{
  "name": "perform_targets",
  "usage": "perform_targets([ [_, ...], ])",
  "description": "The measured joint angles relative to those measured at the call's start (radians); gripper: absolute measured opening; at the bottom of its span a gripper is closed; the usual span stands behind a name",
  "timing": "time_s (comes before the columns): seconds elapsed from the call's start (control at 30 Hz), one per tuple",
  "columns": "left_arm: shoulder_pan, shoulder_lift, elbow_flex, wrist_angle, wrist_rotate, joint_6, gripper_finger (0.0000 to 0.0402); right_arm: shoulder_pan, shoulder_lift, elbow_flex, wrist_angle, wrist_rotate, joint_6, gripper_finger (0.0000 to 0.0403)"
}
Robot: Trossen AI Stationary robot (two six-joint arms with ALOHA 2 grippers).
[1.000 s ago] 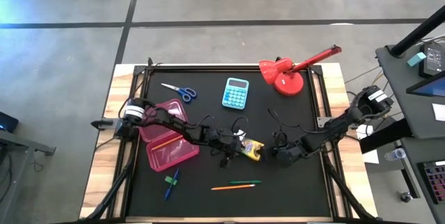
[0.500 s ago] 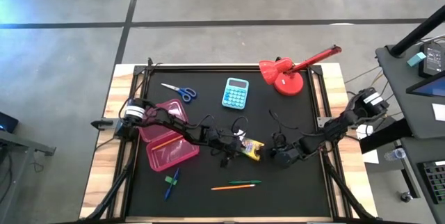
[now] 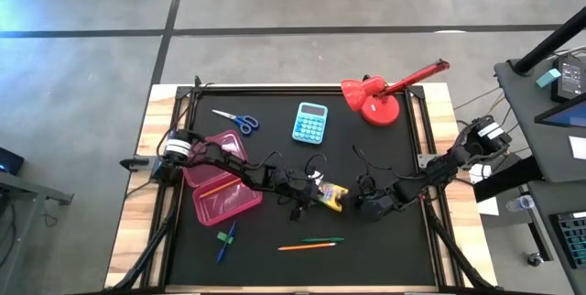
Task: Pack school essentials
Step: Put the yellow crayon box into the red supply box
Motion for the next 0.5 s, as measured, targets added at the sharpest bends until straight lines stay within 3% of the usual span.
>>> perform_targets([
  [0.5, 0.0, 0.0, 0.009, 0.011, 0.0, -0.001, 0.0113, 0.01, -0.021, 0.001, -0.044, -0.028, 0.0, 0.0196],
])
